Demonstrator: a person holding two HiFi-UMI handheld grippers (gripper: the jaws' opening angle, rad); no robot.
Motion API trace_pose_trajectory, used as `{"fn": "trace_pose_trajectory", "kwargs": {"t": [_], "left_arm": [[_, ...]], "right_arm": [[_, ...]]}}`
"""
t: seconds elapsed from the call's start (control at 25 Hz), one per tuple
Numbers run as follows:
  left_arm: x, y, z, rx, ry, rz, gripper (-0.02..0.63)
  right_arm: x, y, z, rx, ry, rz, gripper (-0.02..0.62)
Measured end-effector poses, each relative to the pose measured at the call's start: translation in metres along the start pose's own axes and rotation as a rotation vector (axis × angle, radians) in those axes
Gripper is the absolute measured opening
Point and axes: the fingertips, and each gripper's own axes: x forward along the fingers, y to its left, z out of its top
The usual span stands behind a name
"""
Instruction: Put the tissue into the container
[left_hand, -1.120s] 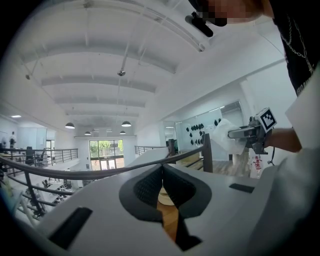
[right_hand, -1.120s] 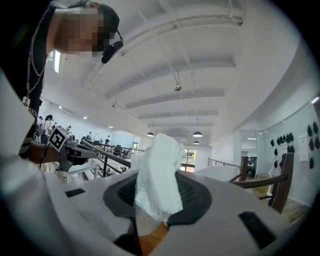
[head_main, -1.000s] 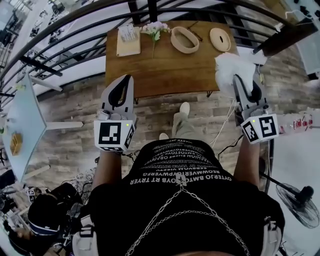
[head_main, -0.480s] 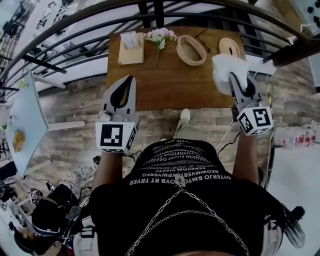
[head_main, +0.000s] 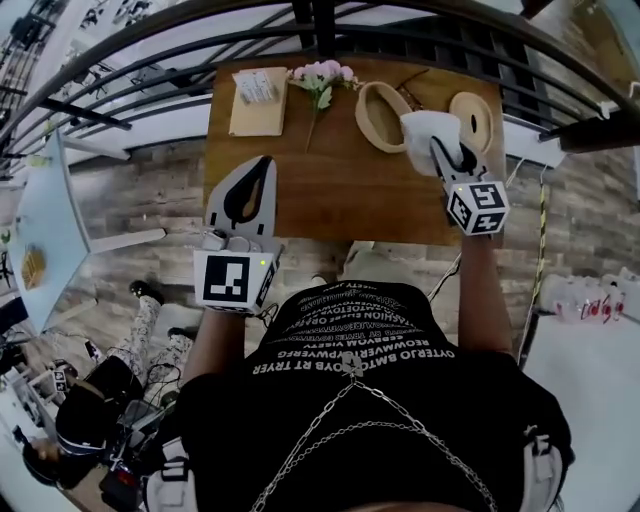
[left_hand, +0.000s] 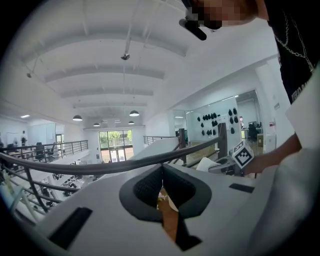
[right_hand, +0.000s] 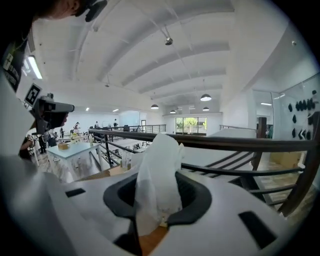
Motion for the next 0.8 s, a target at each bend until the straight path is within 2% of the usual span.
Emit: {"fn": "trace_pose_trajectory", "kwargs": {"t": [0.24,0.48,0.68,0.8], "left_arm": [[0.015,0.0,-0.017,-0.012,0.078,0.055,0.029],[0.026,0.009,-0.036,-0.023,0.155,0.107,0.029],[0.024,0.009,-0.056,-0.055,0.202,0.142,0.029],[0.024,0.008,-0.07,-0.083,0.226,0.145,0.029]], "right_arm": [[0.077,-0.025,-0.068,0.026,0.14,0.047,0.123],[0.149,-0.03,-0.122,0.015,0.259,0.086,0.124],[0.182,-0.026,-0.148,-0.076,0.369,0.09,0.124],[0.195,-0.022,-0.166,-0.203,0.461,0.072,0.126]]}}
